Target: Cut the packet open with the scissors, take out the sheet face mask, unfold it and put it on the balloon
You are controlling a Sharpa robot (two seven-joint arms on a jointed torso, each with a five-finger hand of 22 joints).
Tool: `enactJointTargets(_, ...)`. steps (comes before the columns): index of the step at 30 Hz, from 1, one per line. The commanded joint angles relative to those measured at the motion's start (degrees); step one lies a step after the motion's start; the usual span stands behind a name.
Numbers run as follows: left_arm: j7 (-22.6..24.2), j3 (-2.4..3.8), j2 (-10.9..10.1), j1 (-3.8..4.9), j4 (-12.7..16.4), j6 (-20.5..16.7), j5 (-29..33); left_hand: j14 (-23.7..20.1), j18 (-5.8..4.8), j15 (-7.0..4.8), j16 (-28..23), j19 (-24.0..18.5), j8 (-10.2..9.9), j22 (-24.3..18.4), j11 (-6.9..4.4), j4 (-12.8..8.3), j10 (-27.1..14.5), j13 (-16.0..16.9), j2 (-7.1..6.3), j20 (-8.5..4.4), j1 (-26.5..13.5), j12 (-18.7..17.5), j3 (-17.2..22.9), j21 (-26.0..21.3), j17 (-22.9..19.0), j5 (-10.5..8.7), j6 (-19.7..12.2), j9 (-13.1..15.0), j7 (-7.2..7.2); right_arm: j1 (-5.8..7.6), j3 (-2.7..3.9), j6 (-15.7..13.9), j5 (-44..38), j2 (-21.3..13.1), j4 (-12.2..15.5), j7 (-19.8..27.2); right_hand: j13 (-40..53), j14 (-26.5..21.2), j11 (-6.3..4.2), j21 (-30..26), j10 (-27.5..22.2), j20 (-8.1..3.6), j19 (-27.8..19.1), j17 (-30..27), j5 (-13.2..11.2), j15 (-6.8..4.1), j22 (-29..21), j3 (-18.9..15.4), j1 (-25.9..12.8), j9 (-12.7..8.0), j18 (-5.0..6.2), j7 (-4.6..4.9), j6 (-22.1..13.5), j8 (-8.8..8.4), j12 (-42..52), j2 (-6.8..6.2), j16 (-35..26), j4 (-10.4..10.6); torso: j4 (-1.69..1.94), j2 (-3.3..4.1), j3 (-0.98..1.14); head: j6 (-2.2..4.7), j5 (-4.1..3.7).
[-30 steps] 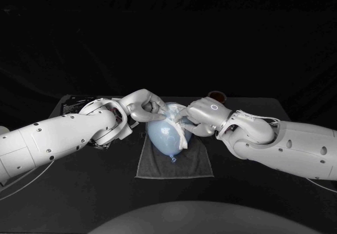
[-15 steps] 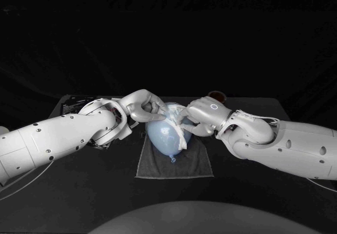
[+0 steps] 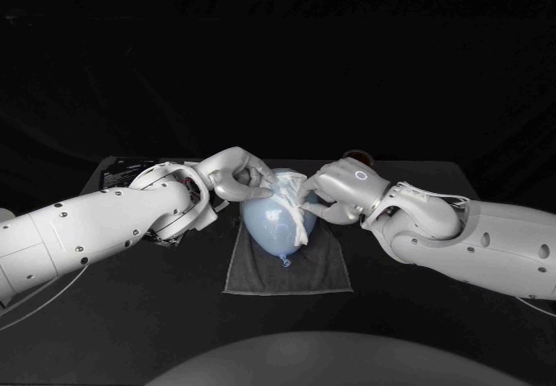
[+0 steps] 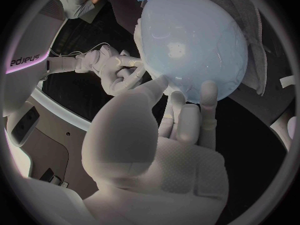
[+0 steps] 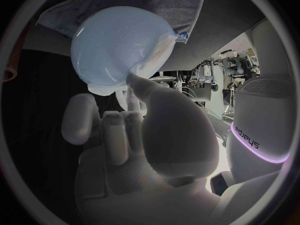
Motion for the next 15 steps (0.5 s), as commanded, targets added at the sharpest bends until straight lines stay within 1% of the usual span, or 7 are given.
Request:
enactJointTargets(1, -0.75, -0.14, 0.00, -0.12, -0.15, 1.29, -0.44, 0.17, 0.58, 0.05, 0.25, 0.42, -0.24, 0.09, 0.03, 0.18, 0.51, 0.05, 0.00, -0.03, 0.08, 0.34, 0.18, 0.20, 0.07, -0.08, -0.01, -0.06, 0.46, 0.12, 0.02, -0.36, -0.14, -0.87, 0.54, 1.03, 15.06, 6.07, -0.51, 0.31, 6.08, -0.11, 0.20, 15.09, 0.00, -0.49, 9.01, 0.33, -0.29, 0.13, -0.10, -0.37, 0.00, 0.33, 0.20, 0.03, 0.25, 0.23, -0.07, -0.04, 0.01, 0.00, 0.13)
enactJointTargets(8, -0.76, -0.15, -0.09, -0.12, -0.30, 1.25, -0.45, 0.23, 0.56, 0.06, 0.27, 0.49, -0.25, 0.19, 0.04, 0.19, 0.59, 0.12, 0.02, -0.03, 0.09, 0.39, 0.19, 0.25, 0.18, -0.08, -0.01, -0.07, 0.46, 0.80, 0.01, 0.39, 0.07, -2.82, 1.29, 1.68, 15.06, 6.07, -0.56, 0.32, 6.08, -0.17, 0.19, 15.09, 0.00, -0.52, 9.01, 0.51, -0.33, 0.37, -0.11, -0.43, -0.03, 0.61, 0.20, 0.03, 0.25, 0.22, -0.06, -0.02, 0.08, 0.00, 0.09)
enactJointTargets(15, -0.77, -0.15, -0.10, -0.12, -0.30, 1.25, -0.45, 0.25, 0.56, 0.06, 0.27, 0.51, -0.25, 0.21, 0.05, 0.20, 0.72, 0.24, 0.04, -0.03, 0.09, 0.47, 0.20, 0.27, 0.22, -0.08, -0.01, -0.08, 0.47, 1.73, 0.01, 0.57, -0.51, -3.14, 0.35, 1.32, 15.06, 6.07, -0.58, 0.29, 6.08, -0.19, 0.17, 15.09, 0.00, -0.53, 9.01, 0.60, -0.36, 0.50, -0.11, -0.45, -0.04, 0.76, 0.20, 0.02, 0.25, 0.22, -0.03, 0.00, 0.01, 0.00, -0.12)
